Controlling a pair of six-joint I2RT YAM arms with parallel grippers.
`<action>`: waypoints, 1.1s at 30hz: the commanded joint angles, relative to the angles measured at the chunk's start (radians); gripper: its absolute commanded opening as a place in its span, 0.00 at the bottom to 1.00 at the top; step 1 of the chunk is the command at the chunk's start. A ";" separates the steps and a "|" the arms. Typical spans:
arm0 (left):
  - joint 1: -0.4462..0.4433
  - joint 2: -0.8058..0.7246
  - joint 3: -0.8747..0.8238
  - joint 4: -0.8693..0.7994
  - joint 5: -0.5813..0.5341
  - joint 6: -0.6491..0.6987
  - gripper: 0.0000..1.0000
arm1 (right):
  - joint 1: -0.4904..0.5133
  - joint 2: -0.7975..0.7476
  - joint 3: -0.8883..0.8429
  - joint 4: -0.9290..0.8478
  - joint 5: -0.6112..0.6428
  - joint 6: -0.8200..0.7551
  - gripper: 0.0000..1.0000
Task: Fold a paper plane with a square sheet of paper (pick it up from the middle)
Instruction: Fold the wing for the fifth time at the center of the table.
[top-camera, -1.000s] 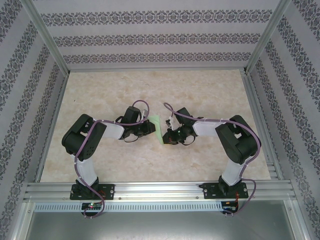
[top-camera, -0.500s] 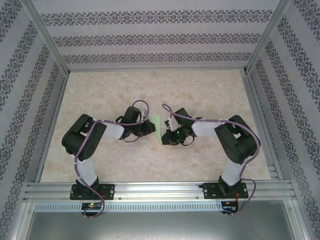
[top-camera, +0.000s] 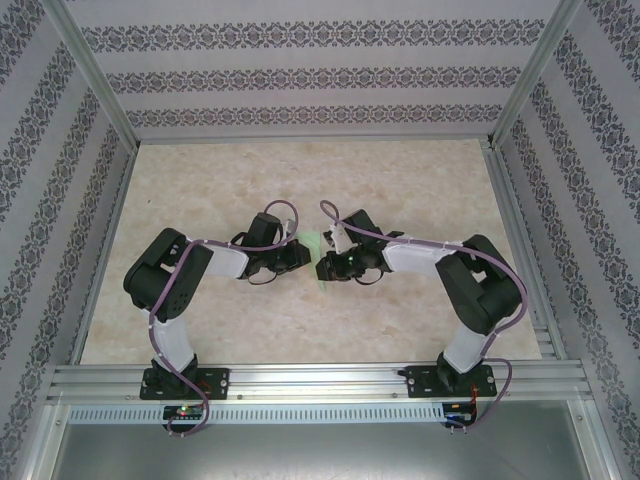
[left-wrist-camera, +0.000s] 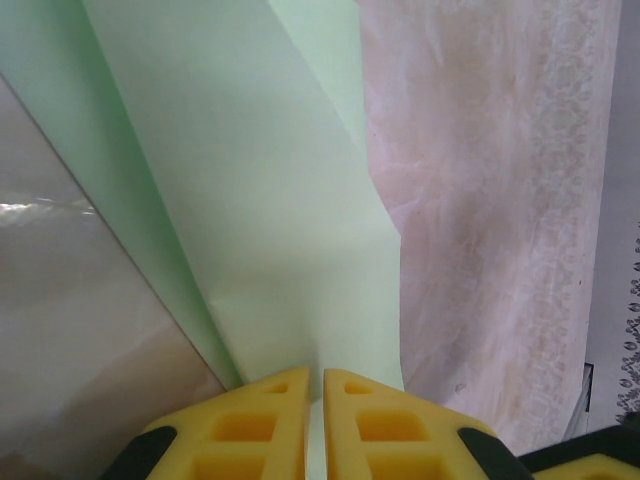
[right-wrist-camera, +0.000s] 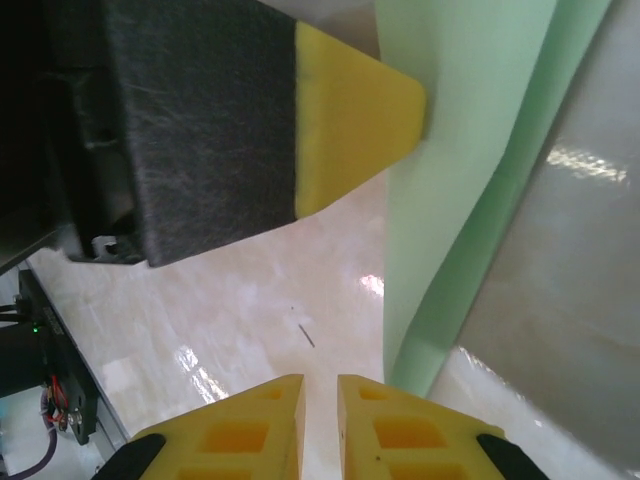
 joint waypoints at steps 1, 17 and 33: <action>-0.012 0.032 -0.023 -0.078 -0.061 0.000 0.13 | 0.013 0.037 0.027 0.050 -0.041 0.017 0.17; -0.012 0.026 -0.032 -0.083 -0.084 -0.009 0.13 | 0.015 0.109 -0.010 0.032 -0.068 0.002 0.15; -0.012 0.034 -0.034 -0.133 -0.132 -0.021 0.12 | 0.055 0.081 -0.022 -0.155 -0.004 -0.102 0.15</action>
